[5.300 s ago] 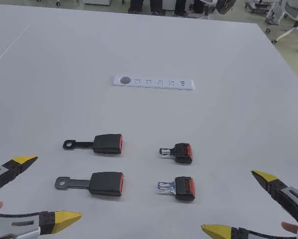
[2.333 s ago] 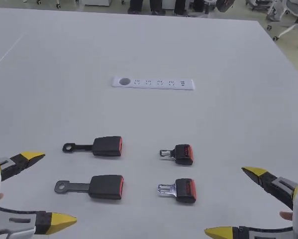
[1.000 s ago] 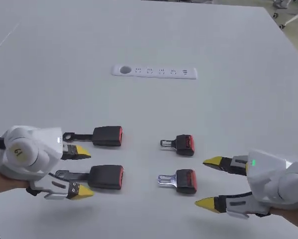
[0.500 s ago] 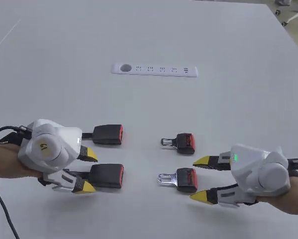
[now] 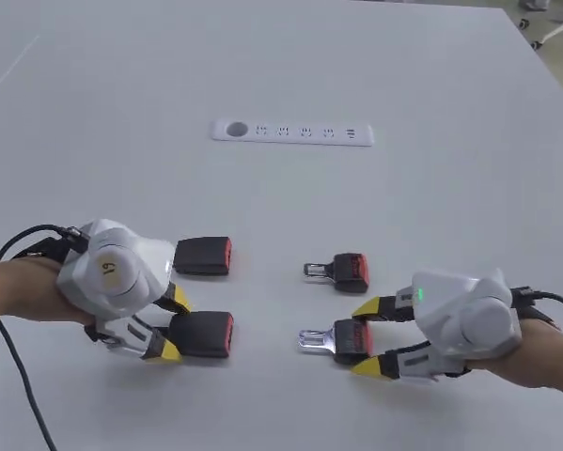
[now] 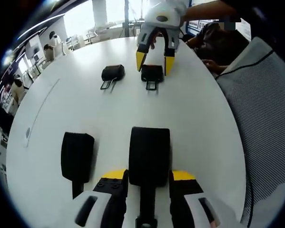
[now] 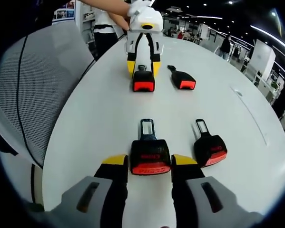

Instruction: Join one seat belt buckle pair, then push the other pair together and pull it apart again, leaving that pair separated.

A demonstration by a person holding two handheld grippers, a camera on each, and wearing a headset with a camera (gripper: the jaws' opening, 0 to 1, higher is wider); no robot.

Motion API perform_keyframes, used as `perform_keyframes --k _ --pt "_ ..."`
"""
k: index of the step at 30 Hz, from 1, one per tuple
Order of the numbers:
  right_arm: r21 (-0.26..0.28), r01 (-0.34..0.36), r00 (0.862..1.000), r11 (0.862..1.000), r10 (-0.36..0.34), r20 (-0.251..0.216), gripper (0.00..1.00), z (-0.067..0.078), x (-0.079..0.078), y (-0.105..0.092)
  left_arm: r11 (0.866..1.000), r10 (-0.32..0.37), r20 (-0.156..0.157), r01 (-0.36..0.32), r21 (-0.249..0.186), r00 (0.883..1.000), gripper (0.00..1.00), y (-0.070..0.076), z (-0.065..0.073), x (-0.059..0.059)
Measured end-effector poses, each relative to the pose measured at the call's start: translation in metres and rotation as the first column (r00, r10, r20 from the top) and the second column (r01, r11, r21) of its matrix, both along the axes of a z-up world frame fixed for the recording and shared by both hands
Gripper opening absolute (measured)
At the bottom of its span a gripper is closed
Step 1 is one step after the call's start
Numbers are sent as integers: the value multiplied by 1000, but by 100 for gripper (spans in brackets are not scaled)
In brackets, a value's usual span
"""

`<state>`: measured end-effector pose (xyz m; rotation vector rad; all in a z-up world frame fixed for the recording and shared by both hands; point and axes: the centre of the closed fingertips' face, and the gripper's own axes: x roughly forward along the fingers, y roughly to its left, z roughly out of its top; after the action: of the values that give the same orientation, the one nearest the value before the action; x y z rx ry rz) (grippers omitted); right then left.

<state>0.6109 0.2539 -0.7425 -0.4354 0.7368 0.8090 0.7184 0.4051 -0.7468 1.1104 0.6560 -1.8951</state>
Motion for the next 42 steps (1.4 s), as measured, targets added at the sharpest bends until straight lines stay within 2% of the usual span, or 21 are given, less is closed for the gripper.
perform_keyframes --k 6,24,35,39,42 --pt "-21 -27 1000 999 27 1 33 -3 1 0 1000 1 -1 -1 18 1000 33 2 -4 1" --pt "-35 -36 999 999 36 3 32 -4 1 1 1000 0 -7 0 1 1000 33 2 -5 0" --pt "-33 -32 999 999 33 10 32 -3 5 10 1000 0 -3 0 18 1000 33 3 -5 1" --pt "-27 -30 999 999 30 14 32 -3 9 13 999 8 -10 -8 32 1000 33 3 -5 2" --pt "-29 -27 999 999 28 16 32 -3 11 16 999 -5 -3 5 45 1000 32 4 -5 2"
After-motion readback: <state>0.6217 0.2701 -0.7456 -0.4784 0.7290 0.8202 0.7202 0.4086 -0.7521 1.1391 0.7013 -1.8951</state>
